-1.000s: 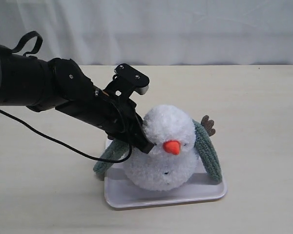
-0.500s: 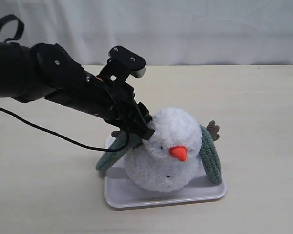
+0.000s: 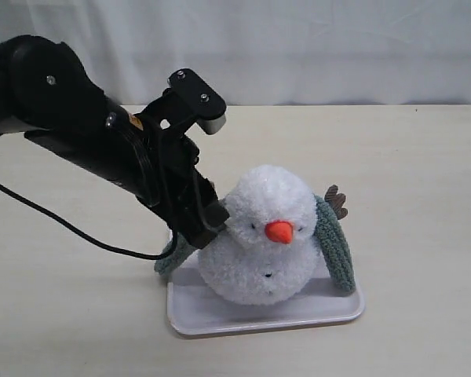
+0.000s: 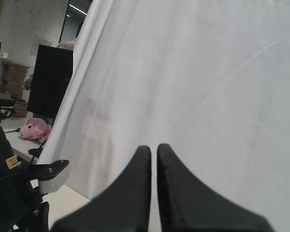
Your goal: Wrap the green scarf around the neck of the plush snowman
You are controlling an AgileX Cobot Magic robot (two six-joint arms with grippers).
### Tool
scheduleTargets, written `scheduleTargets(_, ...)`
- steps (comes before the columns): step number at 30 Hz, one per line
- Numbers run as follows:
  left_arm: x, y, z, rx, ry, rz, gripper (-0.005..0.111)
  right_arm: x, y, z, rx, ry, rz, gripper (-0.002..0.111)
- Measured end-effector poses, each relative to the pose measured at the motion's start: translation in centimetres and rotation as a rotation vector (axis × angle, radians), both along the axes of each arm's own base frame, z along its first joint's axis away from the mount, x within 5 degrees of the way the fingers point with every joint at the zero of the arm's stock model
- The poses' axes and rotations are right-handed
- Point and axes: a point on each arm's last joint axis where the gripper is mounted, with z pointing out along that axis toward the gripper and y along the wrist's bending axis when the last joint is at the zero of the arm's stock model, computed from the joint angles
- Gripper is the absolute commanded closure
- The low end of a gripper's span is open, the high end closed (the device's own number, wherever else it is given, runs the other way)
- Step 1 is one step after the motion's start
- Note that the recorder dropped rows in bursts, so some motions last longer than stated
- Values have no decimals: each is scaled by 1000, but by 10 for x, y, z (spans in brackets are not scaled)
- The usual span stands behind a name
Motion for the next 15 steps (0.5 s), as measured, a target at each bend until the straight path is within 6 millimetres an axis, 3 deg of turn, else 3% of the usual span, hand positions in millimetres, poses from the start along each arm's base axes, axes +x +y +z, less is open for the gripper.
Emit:
scheduleTargets(6, -2, 10, -10, 103, 27, 43, 57, 0, 0, 0, 0, 0, 0, 104)
scheduleTargets(11, -8, 17, -30, 148, 65, 48, 47, 0, 0, 0, 0, 0, 0, 104)
scheduleTargets(15, -10, 19, -37, 159, 42, 30, 46, 0, 0, 0, 0, 0, 0, 104)
